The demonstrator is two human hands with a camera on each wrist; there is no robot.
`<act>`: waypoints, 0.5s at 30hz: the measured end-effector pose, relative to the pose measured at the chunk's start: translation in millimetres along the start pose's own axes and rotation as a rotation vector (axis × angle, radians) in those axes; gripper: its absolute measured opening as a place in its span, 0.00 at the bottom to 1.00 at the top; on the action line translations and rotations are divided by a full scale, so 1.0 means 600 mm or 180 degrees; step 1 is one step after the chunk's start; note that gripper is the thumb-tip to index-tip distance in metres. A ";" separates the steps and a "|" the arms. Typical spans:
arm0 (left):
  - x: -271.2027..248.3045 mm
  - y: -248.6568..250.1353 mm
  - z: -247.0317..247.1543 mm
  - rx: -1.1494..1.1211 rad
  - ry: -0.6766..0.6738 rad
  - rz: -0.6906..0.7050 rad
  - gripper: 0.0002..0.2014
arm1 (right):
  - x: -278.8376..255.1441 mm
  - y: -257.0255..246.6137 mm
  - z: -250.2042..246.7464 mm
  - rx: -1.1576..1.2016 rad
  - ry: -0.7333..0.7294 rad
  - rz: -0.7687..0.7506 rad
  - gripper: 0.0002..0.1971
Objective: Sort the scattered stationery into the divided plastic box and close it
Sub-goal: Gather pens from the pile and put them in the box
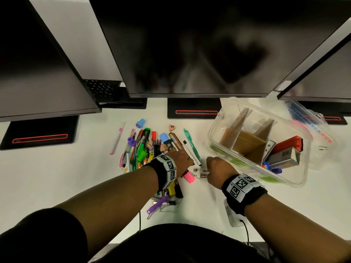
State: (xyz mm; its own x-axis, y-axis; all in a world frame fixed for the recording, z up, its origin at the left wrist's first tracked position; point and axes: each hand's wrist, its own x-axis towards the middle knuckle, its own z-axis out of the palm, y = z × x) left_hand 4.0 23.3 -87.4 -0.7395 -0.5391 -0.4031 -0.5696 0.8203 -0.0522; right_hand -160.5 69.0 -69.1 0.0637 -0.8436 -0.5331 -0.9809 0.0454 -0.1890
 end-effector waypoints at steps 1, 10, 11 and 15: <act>0.001 -0.004 0.000 -0.0080 0.0005 0.0004 0.18 | 0.002 -0.005 -0.002 0.0099 0.0091 0.0023 0.12; -0.032 -0.079 -0.018 -0.2065 0.0500 -0.0889 0.14 | 0.075 -0.064 0.015 0.0485 0.0638 -0.0180 0.19; -0.040 -0.092 -0.017 -0.2154 0.0576 -0.1051 0.13 | 0.087 -0.071 0.017 0.0433 0.0700 -0.0181 0.18; -0.068 -0.131 -0.006 -0.2660 0.0901 -0.1781 0.13 | 0.117 -0.089 0.015 0.0187 0.0689 0.0202 0.24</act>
State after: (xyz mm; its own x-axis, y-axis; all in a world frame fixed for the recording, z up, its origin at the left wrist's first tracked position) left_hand 77.9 -19.7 -63.7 -0.2891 -0.9149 -0.2818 -0.8437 0.1044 0.5266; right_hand -101.9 11.9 -104.0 -0.0449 -0.9329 -0.3573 -0.9689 0.1278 -0.2119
